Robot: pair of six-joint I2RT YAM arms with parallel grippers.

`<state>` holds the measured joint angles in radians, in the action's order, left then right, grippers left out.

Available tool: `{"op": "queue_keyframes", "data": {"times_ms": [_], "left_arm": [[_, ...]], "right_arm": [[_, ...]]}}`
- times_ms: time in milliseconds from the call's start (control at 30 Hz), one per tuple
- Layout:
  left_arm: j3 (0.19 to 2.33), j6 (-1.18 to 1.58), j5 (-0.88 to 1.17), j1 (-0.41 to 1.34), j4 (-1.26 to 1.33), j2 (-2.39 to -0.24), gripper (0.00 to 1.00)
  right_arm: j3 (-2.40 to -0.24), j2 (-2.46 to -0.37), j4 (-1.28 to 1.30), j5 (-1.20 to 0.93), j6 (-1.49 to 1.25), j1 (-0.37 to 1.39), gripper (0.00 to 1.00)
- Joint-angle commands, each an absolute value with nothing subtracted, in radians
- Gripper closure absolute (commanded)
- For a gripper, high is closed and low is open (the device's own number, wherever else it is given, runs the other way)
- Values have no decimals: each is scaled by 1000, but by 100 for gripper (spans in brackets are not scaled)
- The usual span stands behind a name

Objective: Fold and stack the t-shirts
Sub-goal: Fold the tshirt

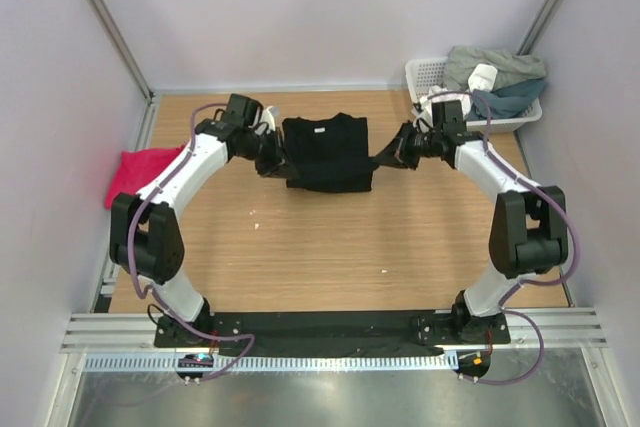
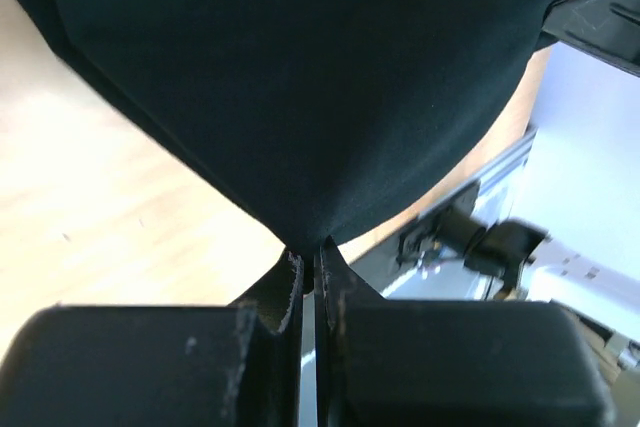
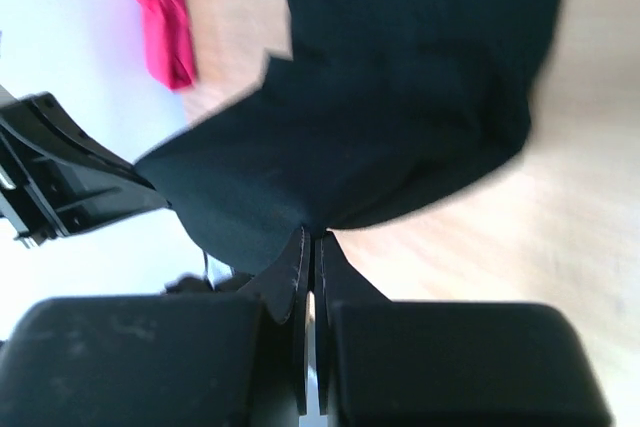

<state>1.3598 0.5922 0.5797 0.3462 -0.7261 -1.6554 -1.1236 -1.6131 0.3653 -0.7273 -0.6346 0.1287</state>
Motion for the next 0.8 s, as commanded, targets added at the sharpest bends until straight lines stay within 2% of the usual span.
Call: {"op": "queue_keyframes", "data": {"times_ms": [0, 533, 767], "left_arm": [[1489, 558, 577, 293, -733, -1731, 100], [2120, 534, 548, 210, -617, -2313, 100], [2215, 554, 505, 210, -525, -2419, 100]], "right_arm": [[-1290, -1724, 261, -736, -676, 124, 99], [-1926, -2319, 109, -727, -732, 146, 99], [-2066, -2434, 83, -710, -726, 149, 99]]}}
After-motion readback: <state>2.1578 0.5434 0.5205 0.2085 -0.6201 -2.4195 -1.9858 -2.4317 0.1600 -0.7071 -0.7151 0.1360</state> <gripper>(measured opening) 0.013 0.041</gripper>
